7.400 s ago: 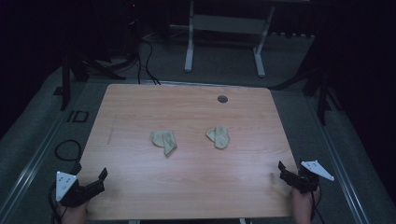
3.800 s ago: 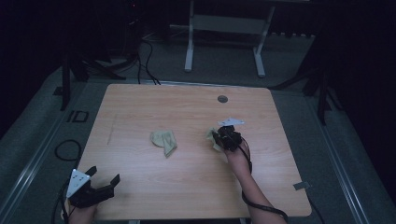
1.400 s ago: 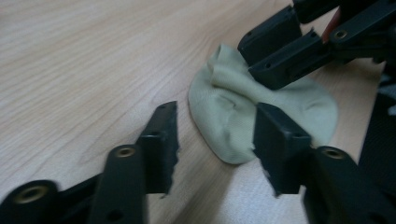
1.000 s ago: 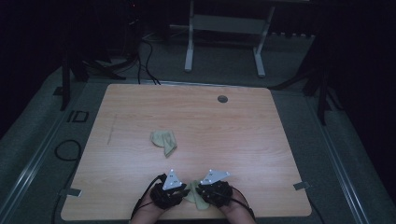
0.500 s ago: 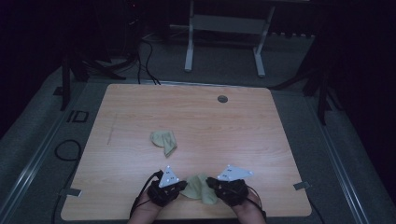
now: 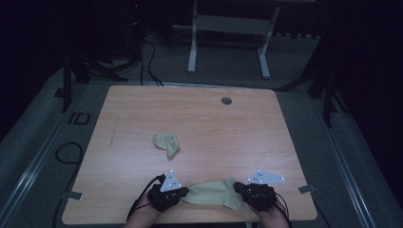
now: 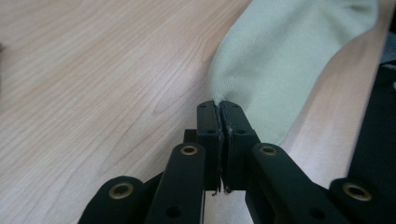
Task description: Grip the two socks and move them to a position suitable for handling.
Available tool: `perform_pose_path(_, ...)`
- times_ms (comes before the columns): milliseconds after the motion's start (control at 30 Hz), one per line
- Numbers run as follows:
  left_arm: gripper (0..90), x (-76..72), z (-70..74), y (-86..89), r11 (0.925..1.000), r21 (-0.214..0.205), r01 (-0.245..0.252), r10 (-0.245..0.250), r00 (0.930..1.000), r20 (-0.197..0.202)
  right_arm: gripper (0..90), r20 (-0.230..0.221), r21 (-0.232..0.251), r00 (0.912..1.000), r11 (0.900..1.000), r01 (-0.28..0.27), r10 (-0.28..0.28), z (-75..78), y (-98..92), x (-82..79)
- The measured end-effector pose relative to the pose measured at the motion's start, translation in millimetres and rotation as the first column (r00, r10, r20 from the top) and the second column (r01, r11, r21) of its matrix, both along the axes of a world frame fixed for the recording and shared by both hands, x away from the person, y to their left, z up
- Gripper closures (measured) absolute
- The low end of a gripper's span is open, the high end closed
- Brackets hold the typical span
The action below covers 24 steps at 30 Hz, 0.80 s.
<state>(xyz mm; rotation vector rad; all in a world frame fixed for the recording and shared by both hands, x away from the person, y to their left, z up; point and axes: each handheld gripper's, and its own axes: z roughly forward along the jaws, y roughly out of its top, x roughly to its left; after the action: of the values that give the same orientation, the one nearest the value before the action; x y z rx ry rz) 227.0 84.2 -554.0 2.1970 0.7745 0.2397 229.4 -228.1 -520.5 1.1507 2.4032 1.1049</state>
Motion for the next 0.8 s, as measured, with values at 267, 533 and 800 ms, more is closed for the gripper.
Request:
perform_pose_path(267, 86.8, 7.4, -10.1, -6.0, 1.0, 0.002, 0.009, -0.009, 0.9995, -0.032, 84.7, -0.061, -0.039, 0.9977, 0.9989, 0.026, -0.029, -26.0, -8.2, 7.3)
perform_pose_path(533, 56.1, 7.3, -7.2, 1.3, 0.9982, -0.059, -0.01, 0.007, 0.9993, -0.038, 65.6, -0.089, -0.055, 0.9946, 0.9973, 0.049, -0.054, -32.3, -13.3, 8.7)
perform_pose_path(800, 40.5, 1.8, 3.3, 22.9, 0.9913, -0.129, -0.028, 0.03, 0.9994, 0.015, 54.6, -0.023, -0.038, 0.9995, 0.999, 0.022, -0.023, -4.6, -12.8, 13.3)
